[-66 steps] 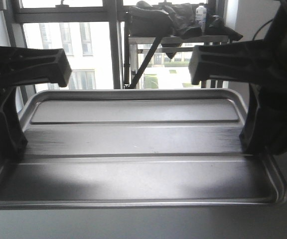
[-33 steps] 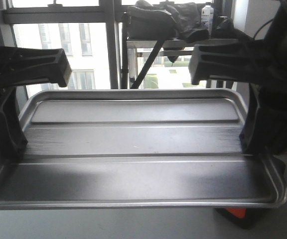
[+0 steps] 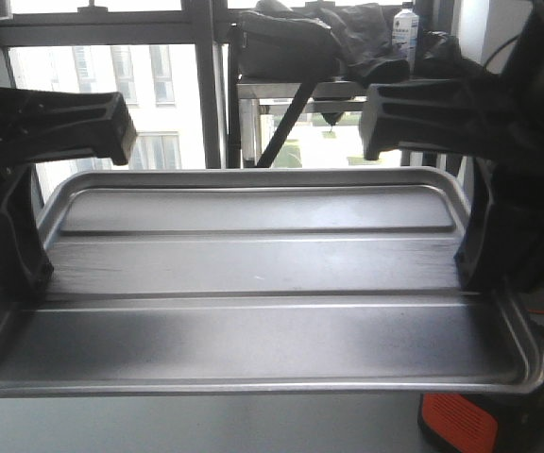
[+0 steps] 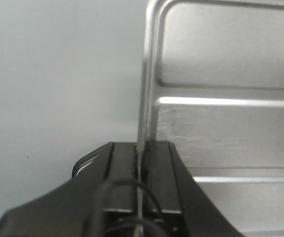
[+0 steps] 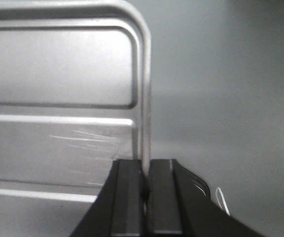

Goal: Grab silver tray and place in blue box
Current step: 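Hold the tray level in both grippers while the base drives away, then carry the tray with both grippers up to the blue crate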

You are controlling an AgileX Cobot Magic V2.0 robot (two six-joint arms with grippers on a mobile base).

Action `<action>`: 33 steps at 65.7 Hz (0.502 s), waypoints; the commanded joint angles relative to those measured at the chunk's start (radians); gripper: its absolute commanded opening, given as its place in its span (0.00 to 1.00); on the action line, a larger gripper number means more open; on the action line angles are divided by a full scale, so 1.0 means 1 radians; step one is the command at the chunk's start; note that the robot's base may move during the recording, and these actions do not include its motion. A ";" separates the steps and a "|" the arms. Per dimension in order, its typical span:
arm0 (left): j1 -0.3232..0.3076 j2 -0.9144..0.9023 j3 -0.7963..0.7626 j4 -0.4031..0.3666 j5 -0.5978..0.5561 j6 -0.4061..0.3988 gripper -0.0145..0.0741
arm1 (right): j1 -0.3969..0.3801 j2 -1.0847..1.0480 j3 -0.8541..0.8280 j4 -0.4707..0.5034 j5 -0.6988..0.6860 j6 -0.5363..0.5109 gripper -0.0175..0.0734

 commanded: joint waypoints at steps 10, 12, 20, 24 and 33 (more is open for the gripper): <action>-0.006 -0.027 -0.029 0.011 -0.029 -0.009 0.15 | 0.003 -0.029 -0.024 -0.034 -0.043 -0.003 0.26; -0.006 -0.027 -0.029 0.011 -0.029 -0.009 0.15 | 0.003 -0.029 -0.024 -0.034 -0.043 -0.003 0.26; -0.006 -0.027 -0.029 0.011 -0.029 -0.009 0.15 | 0.003 -0.029 -0.024 -0.034 -0.043 -0.003 0.26; -0.006 -0.027 -0.029 0.011 -0.029 -0.009 0.15 | 0.003 -0.029 -0.024 -0.034 -0.043 -0.003 0.26; -0.006 -0.027 -0.029 0.011 -0.029 -0.009 0.15 | 0.003 -0.029 -0.024 -0.034 -0.043 -0.003 0.26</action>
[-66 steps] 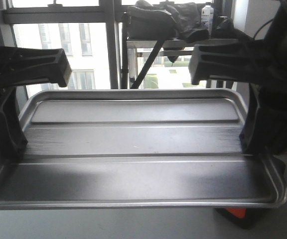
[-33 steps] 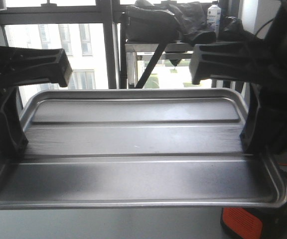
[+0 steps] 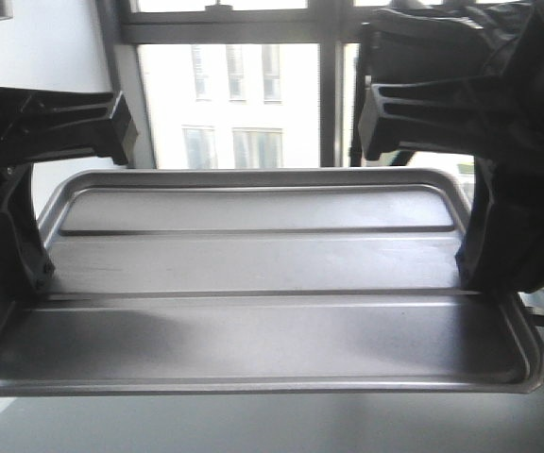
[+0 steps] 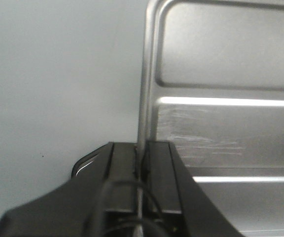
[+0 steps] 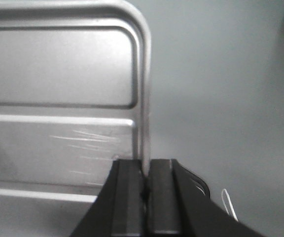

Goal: Grab silver tray and place in blue box
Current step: 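Carry the tray with both grippers up to the blue crate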

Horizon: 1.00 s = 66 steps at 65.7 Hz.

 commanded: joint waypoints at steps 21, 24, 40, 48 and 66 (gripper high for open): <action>-0.006 -0.027 -0.029 0.011 -0.027 -0.009 0.15 | 0.003 -0.029 -0.024 -0.033 -0.043 -0.003 0.26; -0.006 -0.027 -0.029 0.011 -0.027 -0.009 0.15 | 0.003 -0.029 -0.024 -0.033 -0.043 -0.003 0.26; -0.006 -0.027 -0.029 0.011 -0.027 -0.009 0.15 | 0.003 -0.029 -0.024 -0.033 -0.043 -0.003 0.26; -0.006 -0.027 -0.029 0.011 -0.027 -0.009 0.15 | 0.003 -0.029 -0.024 -0.033 -0.043 -0.003 0.26; -0.006 -0.027 -0.029 0.011 -0.027 -0.009 0.15 | 0.003 -0.029 -0.024 -0.033 -0.043 -0.003 0.26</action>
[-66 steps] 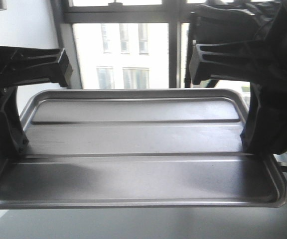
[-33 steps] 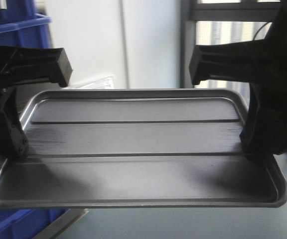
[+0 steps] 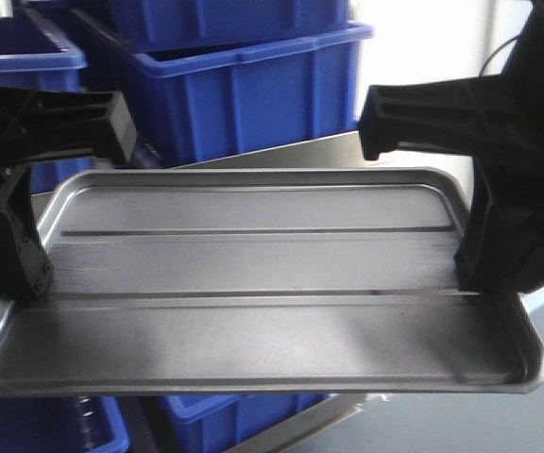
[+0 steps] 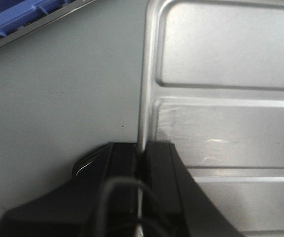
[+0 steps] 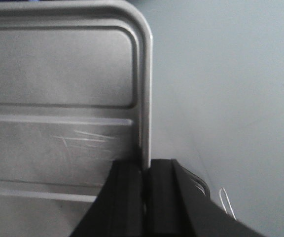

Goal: Grab silver tray and place in blue box
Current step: 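Carry the tray with both grippers up to the blue crate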

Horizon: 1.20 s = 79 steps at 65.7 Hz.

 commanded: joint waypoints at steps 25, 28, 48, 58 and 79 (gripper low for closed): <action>-0.006 -0.027 -0.029 0.011 -0.027 -0.009 0.15 | 0.003 -0.029 -0.024 -0.033 -0.043 -0.003 0.26; -0.006 -0.027 -0.029 0.011 -0.027 -0.009 0.15 | 0.003 -0.029 -0.024 -0.033 -0.043 -0.003 0.26; -0.006 -0.027 -0.029 0.011 -0.027 -0.009 0.15 | 0.003 -0.029 -0.024 -0.033 -0.043 -0.003 0.26; -0.006 -0.027 -0.029 0.011 -0.027 -0.009 0.15 | 0.003 -0.029 -0.024 -0.033 -0.043 -0.003 0.26; -0.006 -0.027 -0.029 0.011 -0.027 -0.009 0.15 | 0.003 -0.029 -0.024 -0.033 -0.043 -0.003 0.26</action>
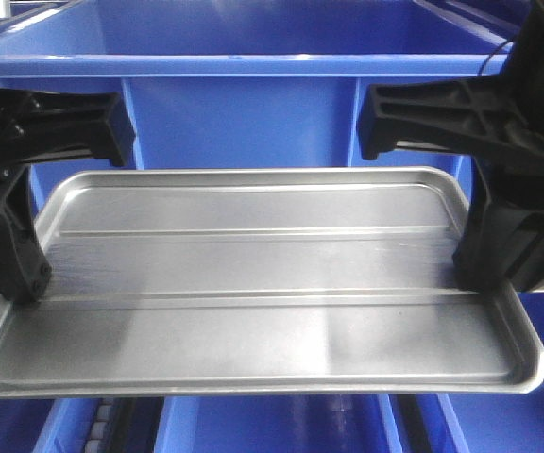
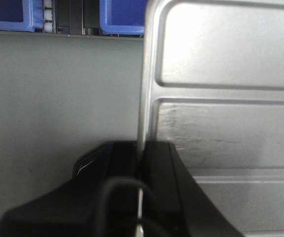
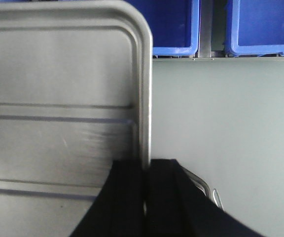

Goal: Grab silver tray and place in blue box
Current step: 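Carry the tray with both grippers up to the blue crate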

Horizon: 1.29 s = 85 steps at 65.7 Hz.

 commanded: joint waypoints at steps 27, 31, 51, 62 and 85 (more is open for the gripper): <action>-0.006 -0.027 -0.029 0.011 -0.032 -0.009 0.15 | 0.003 -0.029 -0.024 -0.033 -0.041 -0.003 0.26; -0.006 -0.027 -0.029 0.011 -0.032 -0.009 0.15 | 0.003 -0.029 -0.024 -0.033 -0.041 -0.003 0.26; -0.006 -0.027 -0.029 0.011 -0.032 -0.009 0.15 | 0.003 -0.029 -0.024 -0.033 -0.041 -0.003 0.26; -0.006 -0.027 -0.029 0.011 -0.032 -0.009 0.15 | 0.003 -0.029 -0.024 -0.033 -0.041 -0.003 0.26; -0.006 -0.027 -0.029 0.011 -0.032 -0.009 0.15 | 0.003 -0.029 -0.024 -0.033 -0.054 -0.003 0.26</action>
